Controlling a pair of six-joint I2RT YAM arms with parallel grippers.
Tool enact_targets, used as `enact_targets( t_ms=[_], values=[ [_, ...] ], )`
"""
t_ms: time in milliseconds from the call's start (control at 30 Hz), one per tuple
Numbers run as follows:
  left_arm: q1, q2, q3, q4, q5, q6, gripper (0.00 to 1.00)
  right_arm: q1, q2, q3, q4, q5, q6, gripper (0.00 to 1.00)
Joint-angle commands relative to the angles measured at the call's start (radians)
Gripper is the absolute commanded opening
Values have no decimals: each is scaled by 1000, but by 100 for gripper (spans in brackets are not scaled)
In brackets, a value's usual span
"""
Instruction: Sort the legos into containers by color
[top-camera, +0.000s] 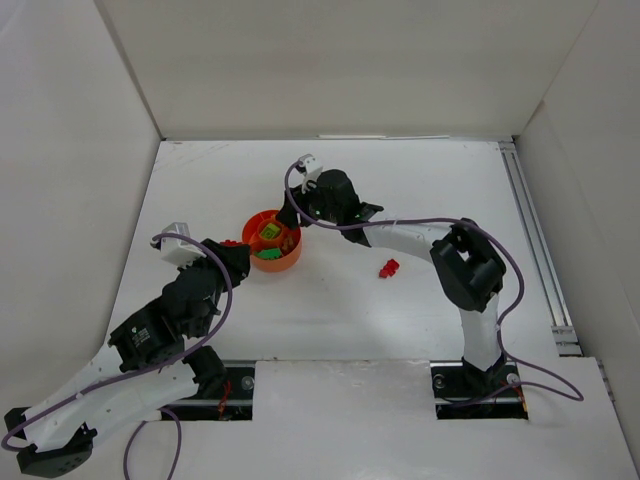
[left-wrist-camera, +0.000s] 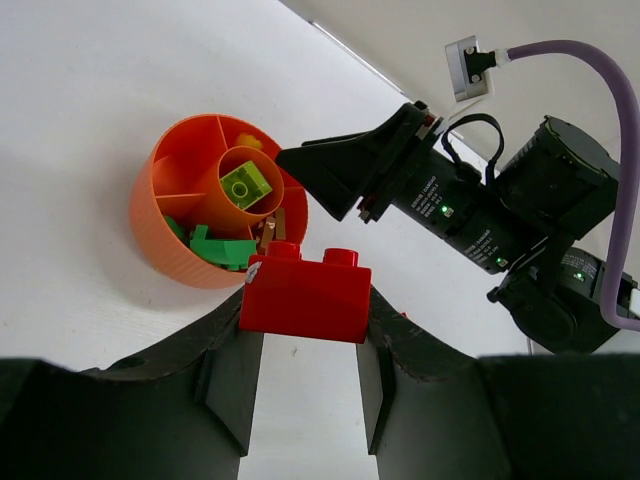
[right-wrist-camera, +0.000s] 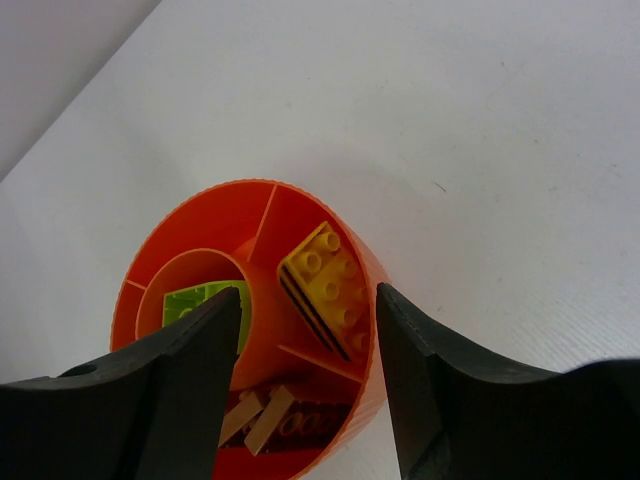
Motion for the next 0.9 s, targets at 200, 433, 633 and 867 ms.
enact_targets(
  t_ms=[200,433,633,867],
  values=[
    [-1,11,7,6,-40,-39,15,13,-59,13,24,-5,-6,62],
    [-1,132,51,-51,-71,-86,15,13,-186,13,15,24,-33,62],
    [9,267,102,-86,-142,-155,14,-56,-333,-78,6,15,-42,63],
    [230,419,111,113,47,35,9,-116,-502,-214,-57,36,-55,63]
  ],
)
